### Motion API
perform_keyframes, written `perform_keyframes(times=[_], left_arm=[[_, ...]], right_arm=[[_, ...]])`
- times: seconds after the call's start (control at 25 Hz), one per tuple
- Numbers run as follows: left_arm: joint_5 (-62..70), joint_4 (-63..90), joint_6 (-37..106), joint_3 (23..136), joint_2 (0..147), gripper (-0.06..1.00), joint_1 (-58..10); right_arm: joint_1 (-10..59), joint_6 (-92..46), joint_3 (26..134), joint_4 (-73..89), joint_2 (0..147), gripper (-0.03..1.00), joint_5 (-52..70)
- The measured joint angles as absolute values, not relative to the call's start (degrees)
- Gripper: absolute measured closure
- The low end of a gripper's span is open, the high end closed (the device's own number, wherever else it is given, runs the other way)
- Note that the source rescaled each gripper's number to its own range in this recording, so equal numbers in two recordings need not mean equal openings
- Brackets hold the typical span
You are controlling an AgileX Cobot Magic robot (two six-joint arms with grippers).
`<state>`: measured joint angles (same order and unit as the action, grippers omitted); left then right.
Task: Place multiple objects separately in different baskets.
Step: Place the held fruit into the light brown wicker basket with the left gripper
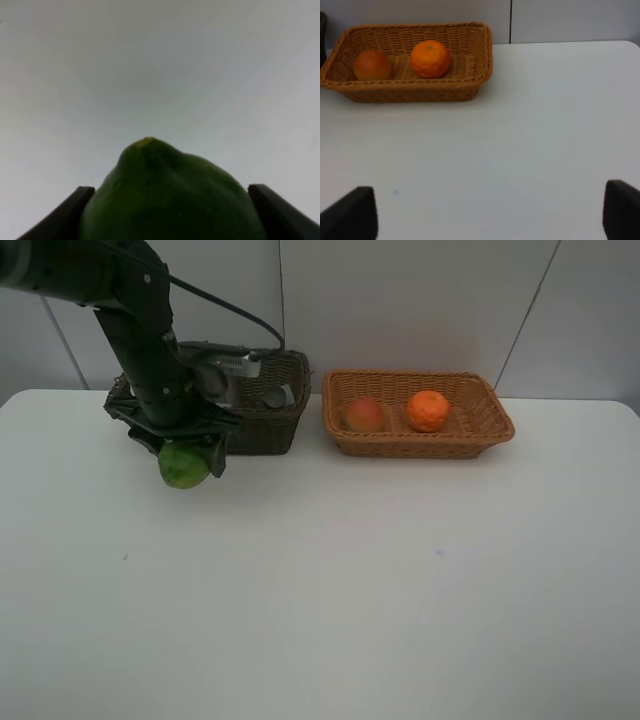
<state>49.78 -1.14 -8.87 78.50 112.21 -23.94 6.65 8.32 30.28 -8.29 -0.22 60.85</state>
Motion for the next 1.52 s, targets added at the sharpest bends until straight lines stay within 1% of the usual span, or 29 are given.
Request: perform_keyframes(times=[0.16,0.44,0.6,0.72,0.88,1.24,1.32,1.52], left_arm=[[52.42,-1.2,-6.85,86.59,114.22,0.17,-28.67],[52.89,0.0,-6.58,101.07,120.63,0.17,-36.73],[48.15,0.0,-6.58,107.0,124.0,0.17,-39.41],[40.58,0.0,-6.53,107.52,125.01,0.17,-39.98],[26.84,-0.31,-6.48,105.78,125.26,0.17,-40.1],[-4.76,0.0,-4.68,95.06,125.96,0.17,-40.1],[-9.18,0.0,-3.19,94.05,127.34,0.17,-40.1],[-15.42,0.0,-1.48,93.4,131.79,0.17,-40.1]], right_arm=[[6.65,8.32,30.28,-8.29,-0.22,0.01,60.85],[6.65,8.32,30.28,-8.29,-0.22,0.01,60.85],[6.65,8.32,30.28,-8.29,-0.22,0.01,60.85],[6.65,8.32,30.28,-8.29,-0.22,0.01,60.85],[6.65,8.32,30.28,-8.29,-0.22,0.01,60.85],[6.65,8.32,30.28,-8.29,-0.22,0.01,60.85],[6.65,8.32,30.28,-8.29,-0.22,0.01,60.85],[6.65,8.32,30.28,-8.29,-0.22,0.01,60.85]])
